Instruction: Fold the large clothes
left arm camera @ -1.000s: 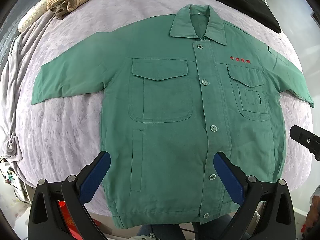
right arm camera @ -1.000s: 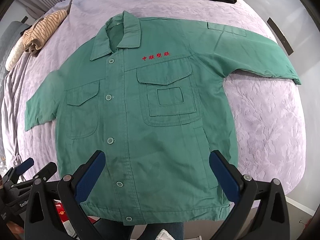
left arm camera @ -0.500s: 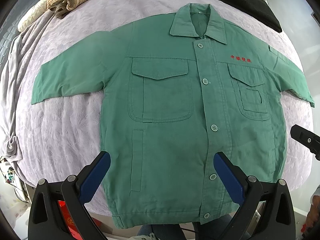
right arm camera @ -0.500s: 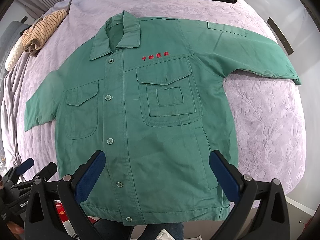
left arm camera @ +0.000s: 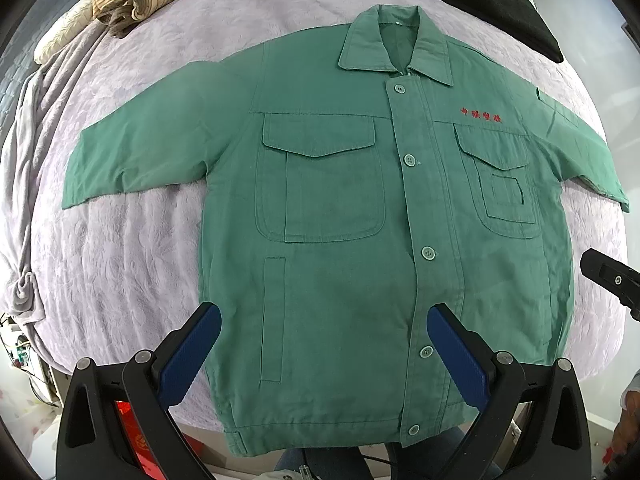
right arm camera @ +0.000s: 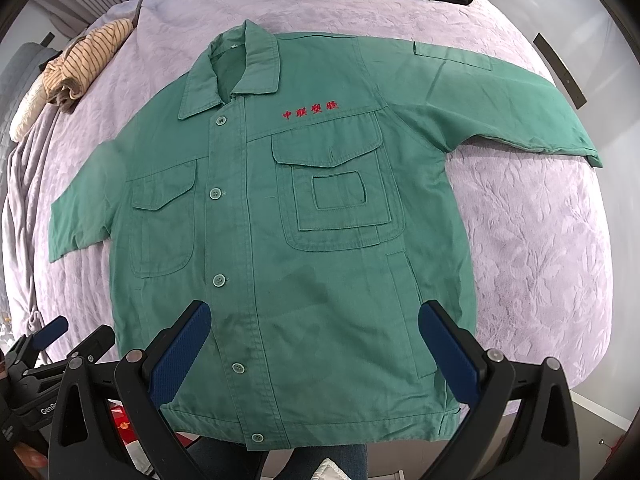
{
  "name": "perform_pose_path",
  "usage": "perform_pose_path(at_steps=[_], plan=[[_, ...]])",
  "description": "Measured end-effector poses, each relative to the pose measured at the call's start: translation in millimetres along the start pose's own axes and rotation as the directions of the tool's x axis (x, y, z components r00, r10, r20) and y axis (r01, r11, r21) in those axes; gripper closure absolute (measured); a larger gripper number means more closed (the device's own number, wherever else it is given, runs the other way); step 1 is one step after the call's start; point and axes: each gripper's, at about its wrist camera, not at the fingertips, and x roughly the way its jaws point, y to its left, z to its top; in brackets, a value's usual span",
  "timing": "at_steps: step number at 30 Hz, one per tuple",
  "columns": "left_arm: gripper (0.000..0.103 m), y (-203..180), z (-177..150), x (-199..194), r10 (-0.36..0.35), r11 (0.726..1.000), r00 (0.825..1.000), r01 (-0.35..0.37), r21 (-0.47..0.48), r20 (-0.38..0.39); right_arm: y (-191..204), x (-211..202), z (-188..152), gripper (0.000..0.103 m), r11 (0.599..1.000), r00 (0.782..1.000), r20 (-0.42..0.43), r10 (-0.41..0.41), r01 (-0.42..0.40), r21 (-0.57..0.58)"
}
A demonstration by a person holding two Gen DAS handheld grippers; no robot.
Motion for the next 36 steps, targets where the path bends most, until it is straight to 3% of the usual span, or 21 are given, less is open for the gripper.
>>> perform_pose_path(at_steps=[15, 24, 30, 33, 36], plan=[[0.000, 2.9, -0.2, 5.7, -0.014, 1.000, 1.000, 0.014, -0.003, -0.012, 7.0, 5.6, -2.7, 0.000, 1.000, 1.000, -0.014, -0.015, 0.015, -0.009], [0.000, 18.4, -5.8, 26.0, -0.076, 0.997, 0.997, 0.076, -0.021, -0.030, 24.0, 25.6, -2.8, 0.000, 0.999, 0.999, -0.041, -0.027, 0.026, -0.034], [0.000, 51.3, -6.6, 50.3, -0.118, 0.990, 0.993, 0.116, -0.084, -0.023, 57.2, 43.7, -7.8, 0.000, 0.993, 0.996, -0.016, 0.084, -0.085, -0.087], [0.000, 78.4, -2.9, 67.1, -0.141, 0.981, 0.990, 0.138, -0.139, -0.009, 82.4, 62.7, -9.5, 0.000, 0.983, 0.989, -0.076, 0.130, -0.138, -0.117], [0.000, 119.5, 7.8, 81.5, -0.196, 0.954, 0.979, 0.204, -0.218, 0.057, 110.0, 80.1, -10.4, 0.000, 0.969, 0.974, -0.134, 0.184, -0.203, -0.142]])
